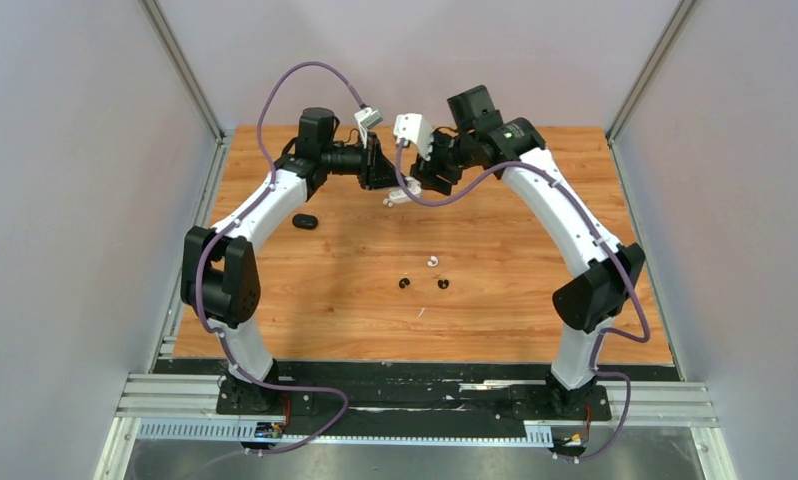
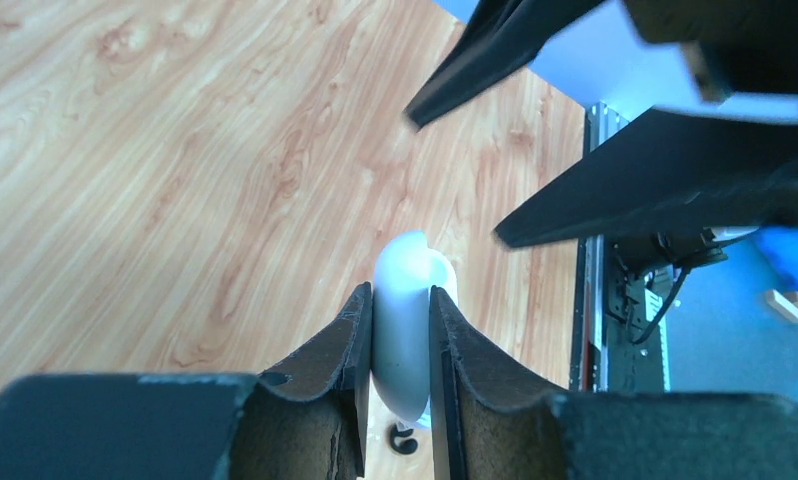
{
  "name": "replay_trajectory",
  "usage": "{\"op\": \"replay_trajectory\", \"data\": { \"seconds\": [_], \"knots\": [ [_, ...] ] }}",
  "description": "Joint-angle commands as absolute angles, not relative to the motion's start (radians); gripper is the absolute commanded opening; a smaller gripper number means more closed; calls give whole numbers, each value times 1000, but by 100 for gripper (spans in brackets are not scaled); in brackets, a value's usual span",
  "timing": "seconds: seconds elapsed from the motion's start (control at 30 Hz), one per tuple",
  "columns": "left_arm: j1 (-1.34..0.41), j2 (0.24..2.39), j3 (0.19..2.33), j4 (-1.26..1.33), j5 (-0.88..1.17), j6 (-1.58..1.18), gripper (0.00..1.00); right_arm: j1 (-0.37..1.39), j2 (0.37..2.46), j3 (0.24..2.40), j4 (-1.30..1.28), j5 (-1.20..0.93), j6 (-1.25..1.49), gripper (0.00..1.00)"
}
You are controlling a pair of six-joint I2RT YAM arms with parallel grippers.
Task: Insert the wireless bluetooth earbuds into the charging case
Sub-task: Pass from the right arm to the left, then pick up the left earbud from the center of the board.
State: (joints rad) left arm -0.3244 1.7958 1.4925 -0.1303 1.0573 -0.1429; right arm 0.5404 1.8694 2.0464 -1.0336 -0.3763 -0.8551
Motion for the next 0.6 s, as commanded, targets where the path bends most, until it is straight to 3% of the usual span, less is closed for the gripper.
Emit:
{"op": "replay_trajectory", "data": {
  "seconds": [0.0,0.23,0.4,0.57],
  "knots": [
    [-316,1731,1473,-64,1033,-106,0,467,1734,2049,-999,-471,-712,58],
    [-313,1685,1433,-41,1047,-33,0,278,1618,1787,-960,-806,-486,64],
    [-312,1631,1420,-121,1039,90,0,262,1603,1583,-883,-795,-452,64],
    [-297,1546,1353,-179,993,144,0,270,1670,1462,-722,-630,-184,65]
  ]
}}
